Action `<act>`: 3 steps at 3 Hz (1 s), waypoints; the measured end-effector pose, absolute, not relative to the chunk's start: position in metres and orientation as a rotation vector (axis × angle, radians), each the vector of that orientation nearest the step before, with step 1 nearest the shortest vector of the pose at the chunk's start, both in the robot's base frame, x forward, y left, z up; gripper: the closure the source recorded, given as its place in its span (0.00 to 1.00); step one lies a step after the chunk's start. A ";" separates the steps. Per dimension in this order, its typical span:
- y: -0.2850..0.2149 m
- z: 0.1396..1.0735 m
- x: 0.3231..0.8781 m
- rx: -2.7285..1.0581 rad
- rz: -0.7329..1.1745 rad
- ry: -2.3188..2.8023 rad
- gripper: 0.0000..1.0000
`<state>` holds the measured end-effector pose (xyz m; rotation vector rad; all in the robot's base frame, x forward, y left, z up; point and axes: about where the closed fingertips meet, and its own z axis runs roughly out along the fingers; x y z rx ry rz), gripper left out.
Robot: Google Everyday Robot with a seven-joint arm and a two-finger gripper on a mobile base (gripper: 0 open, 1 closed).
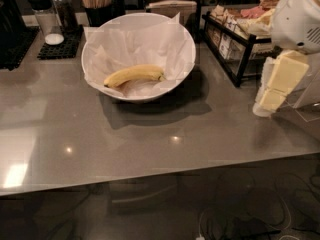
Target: Pick banana from white bowl
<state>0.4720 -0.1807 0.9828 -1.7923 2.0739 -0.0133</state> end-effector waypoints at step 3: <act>-0.119 0.992 0.519 -1.896 0.128 1.843 0.00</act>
Offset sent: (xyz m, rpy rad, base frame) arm 0.0356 0.0524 0.0036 0.0843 -0.0065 0.1678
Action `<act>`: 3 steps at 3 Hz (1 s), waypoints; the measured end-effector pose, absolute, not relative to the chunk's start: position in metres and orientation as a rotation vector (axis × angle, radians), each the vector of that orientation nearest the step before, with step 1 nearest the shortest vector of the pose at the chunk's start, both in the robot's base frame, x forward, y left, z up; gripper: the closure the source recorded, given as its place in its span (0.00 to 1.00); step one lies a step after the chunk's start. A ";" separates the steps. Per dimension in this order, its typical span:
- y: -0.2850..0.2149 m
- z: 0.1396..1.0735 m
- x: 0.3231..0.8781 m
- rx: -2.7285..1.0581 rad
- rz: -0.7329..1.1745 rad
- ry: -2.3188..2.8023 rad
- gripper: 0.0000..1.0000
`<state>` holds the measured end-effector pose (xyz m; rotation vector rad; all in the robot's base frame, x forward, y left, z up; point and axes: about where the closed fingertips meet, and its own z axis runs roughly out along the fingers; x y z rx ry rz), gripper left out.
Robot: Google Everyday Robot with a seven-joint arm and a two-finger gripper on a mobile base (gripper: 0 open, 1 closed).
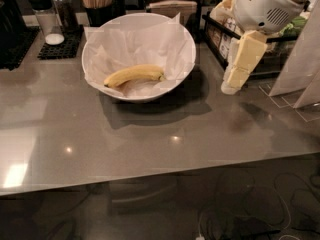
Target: Pick banana from white bowl
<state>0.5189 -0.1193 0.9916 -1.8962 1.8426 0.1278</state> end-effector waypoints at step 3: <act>-0.038 0.984 0.568 -2.048 0.242 1.652 0.00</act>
Offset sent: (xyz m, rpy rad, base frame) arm 0.0720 0.1279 -0.0209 0.0078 0.0812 0.3421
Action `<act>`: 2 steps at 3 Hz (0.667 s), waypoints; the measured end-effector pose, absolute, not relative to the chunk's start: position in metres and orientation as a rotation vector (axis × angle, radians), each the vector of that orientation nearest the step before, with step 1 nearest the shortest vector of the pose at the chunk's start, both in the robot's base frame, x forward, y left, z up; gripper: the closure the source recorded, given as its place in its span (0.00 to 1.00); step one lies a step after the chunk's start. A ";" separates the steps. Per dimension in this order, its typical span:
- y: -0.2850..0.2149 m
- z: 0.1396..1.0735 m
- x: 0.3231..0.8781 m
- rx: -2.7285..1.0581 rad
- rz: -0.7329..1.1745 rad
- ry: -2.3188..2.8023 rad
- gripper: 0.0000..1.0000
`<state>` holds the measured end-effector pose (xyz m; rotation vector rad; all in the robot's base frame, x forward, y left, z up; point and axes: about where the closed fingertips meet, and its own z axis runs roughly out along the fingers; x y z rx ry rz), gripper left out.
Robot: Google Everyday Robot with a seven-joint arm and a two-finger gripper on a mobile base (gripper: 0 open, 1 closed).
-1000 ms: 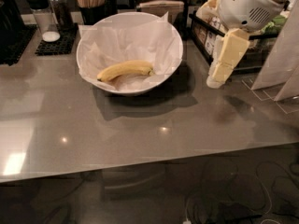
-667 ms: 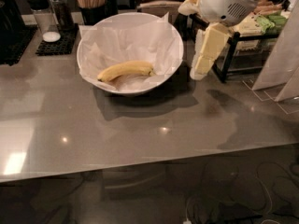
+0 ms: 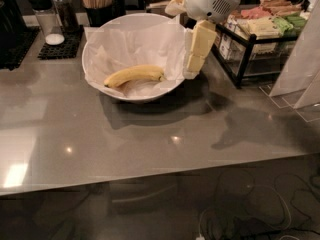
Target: Pick banana from white bowl
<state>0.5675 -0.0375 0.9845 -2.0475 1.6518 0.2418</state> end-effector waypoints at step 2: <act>-0.025 0.974 0.588 -2.006 0.318 1.618 0.00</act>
Offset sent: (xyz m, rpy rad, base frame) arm 0.0453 0.0294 -0.0181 0.1282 0.0360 0.0567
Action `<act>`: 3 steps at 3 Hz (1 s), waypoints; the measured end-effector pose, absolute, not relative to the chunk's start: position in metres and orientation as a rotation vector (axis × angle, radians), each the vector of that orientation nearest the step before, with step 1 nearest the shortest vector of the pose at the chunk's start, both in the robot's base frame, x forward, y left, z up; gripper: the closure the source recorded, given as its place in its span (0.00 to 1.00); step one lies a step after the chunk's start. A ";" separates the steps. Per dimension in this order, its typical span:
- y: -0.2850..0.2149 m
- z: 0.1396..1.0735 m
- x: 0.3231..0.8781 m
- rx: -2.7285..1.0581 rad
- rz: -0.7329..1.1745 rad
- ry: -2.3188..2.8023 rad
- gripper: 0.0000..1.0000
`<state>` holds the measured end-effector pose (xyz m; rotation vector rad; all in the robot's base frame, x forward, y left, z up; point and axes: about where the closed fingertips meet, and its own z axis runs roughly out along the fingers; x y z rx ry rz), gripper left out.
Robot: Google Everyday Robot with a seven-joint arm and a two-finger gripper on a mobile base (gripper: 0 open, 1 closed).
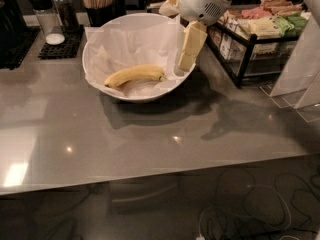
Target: Pick banana from white bowl
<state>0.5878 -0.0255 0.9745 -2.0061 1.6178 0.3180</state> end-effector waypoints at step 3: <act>0.006 0.961 0.609 -2.052 0.394 1.553 0.19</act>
Offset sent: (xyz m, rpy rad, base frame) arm 0.0157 0.0239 -0.0115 0.0187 0.0285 0.0632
